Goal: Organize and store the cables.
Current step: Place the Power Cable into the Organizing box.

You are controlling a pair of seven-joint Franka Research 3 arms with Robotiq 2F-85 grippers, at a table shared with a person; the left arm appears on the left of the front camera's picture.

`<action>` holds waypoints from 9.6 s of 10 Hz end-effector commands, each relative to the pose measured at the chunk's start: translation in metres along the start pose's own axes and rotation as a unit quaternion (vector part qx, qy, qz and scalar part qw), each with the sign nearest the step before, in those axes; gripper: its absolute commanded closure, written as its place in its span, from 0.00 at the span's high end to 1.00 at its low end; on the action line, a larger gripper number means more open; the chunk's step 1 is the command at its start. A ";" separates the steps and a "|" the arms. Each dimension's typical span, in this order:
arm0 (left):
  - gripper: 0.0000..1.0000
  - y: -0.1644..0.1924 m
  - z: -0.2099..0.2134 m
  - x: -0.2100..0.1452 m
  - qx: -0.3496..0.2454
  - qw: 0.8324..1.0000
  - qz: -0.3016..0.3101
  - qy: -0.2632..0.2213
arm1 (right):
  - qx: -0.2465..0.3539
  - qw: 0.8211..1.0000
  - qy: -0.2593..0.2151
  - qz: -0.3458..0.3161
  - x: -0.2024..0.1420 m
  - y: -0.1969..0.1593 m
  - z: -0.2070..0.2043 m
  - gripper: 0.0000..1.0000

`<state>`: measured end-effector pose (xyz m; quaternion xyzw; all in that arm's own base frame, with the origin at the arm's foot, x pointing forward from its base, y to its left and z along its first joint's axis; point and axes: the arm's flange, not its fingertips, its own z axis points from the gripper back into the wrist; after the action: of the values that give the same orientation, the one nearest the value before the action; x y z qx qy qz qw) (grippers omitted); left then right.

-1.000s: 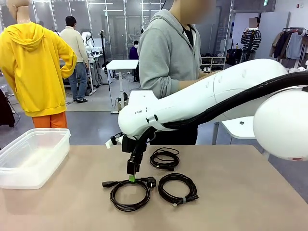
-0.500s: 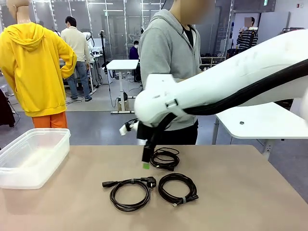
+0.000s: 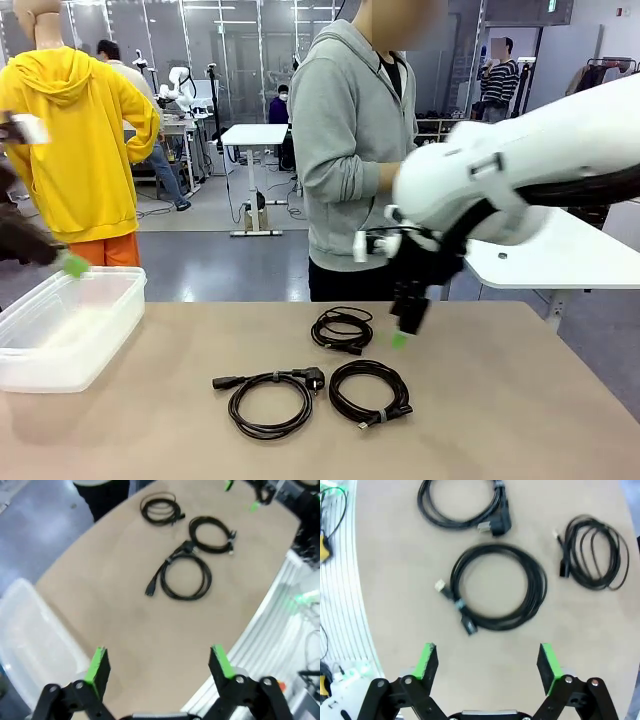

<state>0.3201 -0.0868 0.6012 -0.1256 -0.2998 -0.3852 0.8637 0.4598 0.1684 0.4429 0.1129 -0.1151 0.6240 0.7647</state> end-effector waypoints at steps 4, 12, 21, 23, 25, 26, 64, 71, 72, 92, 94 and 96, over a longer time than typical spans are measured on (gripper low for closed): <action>1.00 0.008 -0.051 0.041 -0.001 0.998 -0.025 0.064 | -0.051 0.992 -0.119 0.008 -0.165 0.040 0.034 1.00; 1.00 -0.053 -0.191 0.116 -0.001 0.982 -0.156 0.106 | -0.121 0.965 -0.230 -0.038 -0.322 0.109 0.072 1.00; 1.00 -0.064 -0.217 0.116 -0.013 0.979 -0.166 0.117 | -0.129 0.962 -0.231 -0.063 -0.344 0.086 0.102 1.00; 1.00 -0.071 -0.250 0.132 0.008 0.946 -0.263 0.190 | -0.129 0.962 -0.231 -0.063 -0.344 0.086 0.102 1.00; 1.00 -0.072 -0.273 0.140 -0.001 0.927 -0.304 0.219 | -0.129 0.962 -0.231 -0.063 -0.344 0.086 0.102 1.00; 1.00 -0.069 -0.286 0.141 -0.013 0.922 -0.315 0.225 | -0.129 0.962 -0.231 -0.063 -0.344 0.086 0.102 1.00; 0.03 -0.027 -0.323 0.167 -0.102 0.894 -0.339 0.273 | -0.129 0.962 -0.231 -0.063 -0.344 0.086 0.102 1.00; 0.19 0.007 -0.298 0.164 -0.127 0.886 -0.347 0.279 | -0.129 0.962 -0.231 -0.063 -0.344 0.086 0.102 1.00; 0.19 0.023 -0.284 0.158 -0.133 0.885 -0.354 0.271 | -0.129 0.962 -0.231 -0.063 -0.344 0.086 0.102 1.00; 0.19 0.347 -0.188 -0.018 -0.085 0.875 -0.393 0.270 | -0.129 0.962 -0.231 -0.063 -0.344 0.086 0.102 1.00; 0.19 0.355 -0.201 -0.026 -0.108 0.885 -0.364 0.267 | -0.129 0.962 -0.231 -0.063 -0.344 0.086 0.102 1.00; 0.39 0.355 -0.212 -0.029 -0.117 0.881 -0.362 0.282 | -0.129 0.962 -0.231 -0.063 -0.344 0.086 0.102 1.00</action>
<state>0.6497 0.0767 0.4146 0.0140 -0.0317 -0.7261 0.6867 0.3028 -0.1649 0.4332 0.1634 -0.3547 0.5125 0.7647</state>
